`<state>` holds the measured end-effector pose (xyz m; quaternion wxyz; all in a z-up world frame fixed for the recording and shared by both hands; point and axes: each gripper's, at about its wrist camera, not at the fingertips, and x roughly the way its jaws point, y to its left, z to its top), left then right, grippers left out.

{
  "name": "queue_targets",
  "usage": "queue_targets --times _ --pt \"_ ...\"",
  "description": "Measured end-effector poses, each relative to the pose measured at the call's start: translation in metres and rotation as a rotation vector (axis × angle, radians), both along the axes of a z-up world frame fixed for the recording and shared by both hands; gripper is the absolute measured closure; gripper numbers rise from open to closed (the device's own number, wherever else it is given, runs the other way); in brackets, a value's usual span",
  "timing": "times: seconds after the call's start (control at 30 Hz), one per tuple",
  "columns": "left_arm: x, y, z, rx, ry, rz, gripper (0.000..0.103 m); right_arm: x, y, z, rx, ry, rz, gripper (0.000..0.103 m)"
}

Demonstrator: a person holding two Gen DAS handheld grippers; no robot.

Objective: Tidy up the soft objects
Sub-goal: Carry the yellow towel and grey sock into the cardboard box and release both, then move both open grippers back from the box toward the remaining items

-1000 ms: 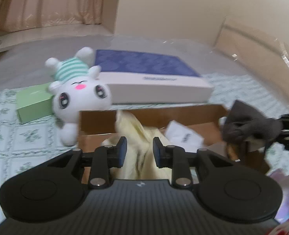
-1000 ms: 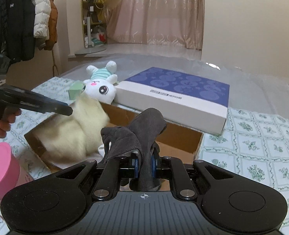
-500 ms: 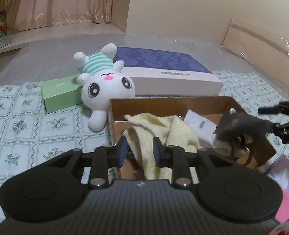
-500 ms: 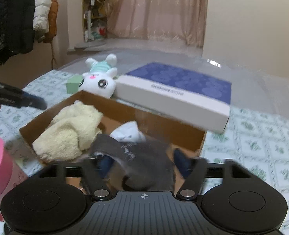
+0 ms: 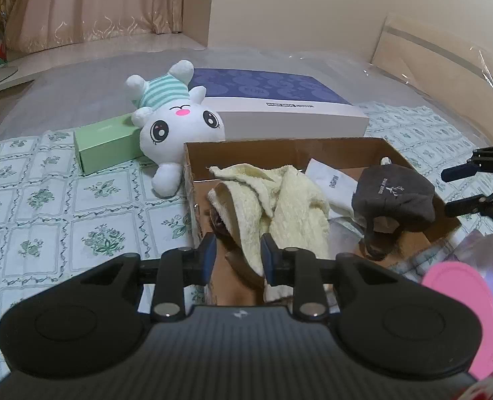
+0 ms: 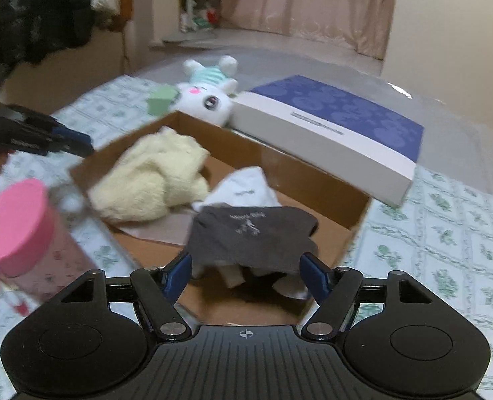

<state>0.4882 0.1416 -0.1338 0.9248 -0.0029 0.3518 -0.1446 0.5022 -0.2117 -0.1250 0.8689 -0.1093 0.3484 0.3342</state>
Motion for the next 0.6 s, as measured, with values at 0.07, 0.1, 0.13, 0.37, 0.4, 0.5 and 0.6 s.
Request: queue_targets --times 0.07,0.1,0.13,0.37,0.4,0.5,0.6 --pt "-0.004 0.003 0.002 0.001 -0.005 -0.001 0.078 -0.002 -0.007 0.006 0.053 0.002 -0.015 0.032" --pt "-0.006 0.004 0.003 0.005 -0.008 0.003 0.078 -0.001 -0.009 0.009 0.083 -0.001 -0.031 0.033" --pt "-0.006 0.005 0.004 0.011 -0.010 0.010 0.078 0.001 -0.011 0.010 0.109 -0.004 -0.048 0.033" --pt "-0.006 0.012 -0.002 0.008 0.011 0.032 0.078 0.034 0.001 -0.017 0.095 0.074 -0.105 0.065" --pt "-0.006 0.012 -0.003 0.006 0.017 0.033 0.078 0.040 0.003 -0.024 0.096 0.111 -0.117 0.067" --pt "-0.007 0.012 -0.006 0.007 0.027 0.034 0.078 0.056 0.010 -0.044 0.074 0.231 -0.133 0.069" --pt "-0.010 0.013 -0.006 0.001 0.038 0.036 0.078 0.054 0.019 -0.048 0.016 0.243 -0.104 0.069"
